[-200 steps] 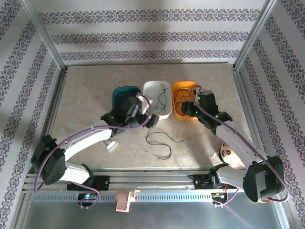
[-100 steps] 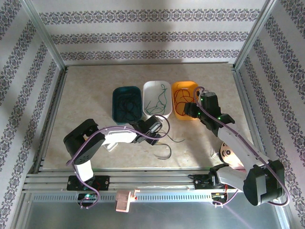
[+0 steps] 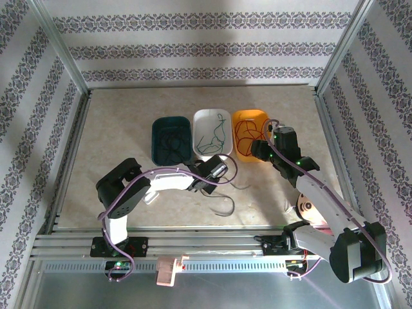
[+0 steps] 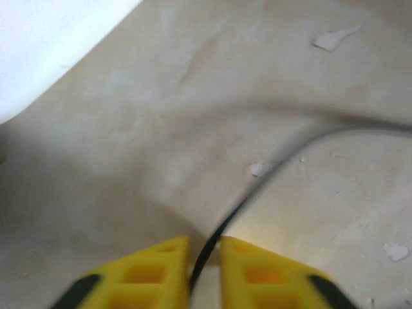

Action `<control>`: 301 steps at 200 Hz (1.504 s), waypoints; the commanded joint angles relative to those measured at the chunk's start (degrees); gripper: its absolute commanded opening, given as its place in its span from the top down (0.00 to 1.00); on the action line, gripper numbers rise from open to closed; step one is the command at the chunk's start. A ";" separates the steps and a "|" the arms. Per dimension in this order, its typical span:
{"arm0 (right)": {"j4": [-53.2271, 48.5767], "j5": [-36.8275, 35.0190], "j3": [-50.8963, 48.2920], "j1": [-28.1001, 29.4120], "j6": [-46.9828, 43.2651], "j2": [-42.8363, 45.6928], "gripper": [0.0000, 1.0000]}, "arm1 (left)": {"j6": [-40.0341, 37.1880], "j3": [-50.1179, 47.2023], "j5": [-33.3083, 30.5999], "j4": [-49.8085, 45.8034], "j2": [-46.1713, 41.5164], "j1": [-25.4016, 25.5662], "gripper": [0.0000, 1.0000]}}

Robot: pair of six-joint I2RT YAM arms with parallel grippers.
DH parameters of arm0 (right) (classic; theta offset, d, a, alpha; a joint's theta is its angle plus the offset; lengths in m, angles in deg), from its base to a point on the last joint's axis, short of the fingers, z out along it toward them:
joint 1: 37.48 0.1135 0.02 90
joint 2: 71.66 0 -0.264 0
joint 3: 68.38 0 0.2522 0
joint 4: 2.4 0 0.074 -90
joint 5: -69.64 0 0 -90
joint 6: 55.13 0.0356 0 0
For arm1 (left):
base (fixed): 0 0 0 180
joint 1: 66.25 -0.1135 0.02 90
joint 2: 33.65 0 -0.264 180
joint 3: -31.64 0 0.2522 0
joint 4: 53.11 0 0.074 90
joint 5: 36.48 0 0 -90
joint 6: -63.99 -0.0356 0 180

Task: Untangle the cables

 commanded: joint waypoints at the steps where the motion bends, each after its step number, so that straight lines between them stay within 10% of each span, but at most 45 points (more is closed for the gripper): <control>1: -0.18 -1.35 -0.62 -0.54 1.19 1.10 0.48 | -0.66 -1.54 -3.14 -7.94 1.73 -0.55 0.95; 121: -0.65 -2.62 -1.08 -2.97 2.38 2.22 0.48 | -9.65 -3.29 4.69 3.73 -29.31 0.31 1.00; 189: -0.65 -0.89 1.99 -3.01 1.63 -0.52 0.48 | -8.76 3.01 -0.68 2.63 -37.55 -15.35 1.00; 301: -2.32 2.24 4.09 -3.01 -0.19 -1.42 0.48 | 3.30 3.59 -14.09 -4.29 -18.79 -29.51 1.00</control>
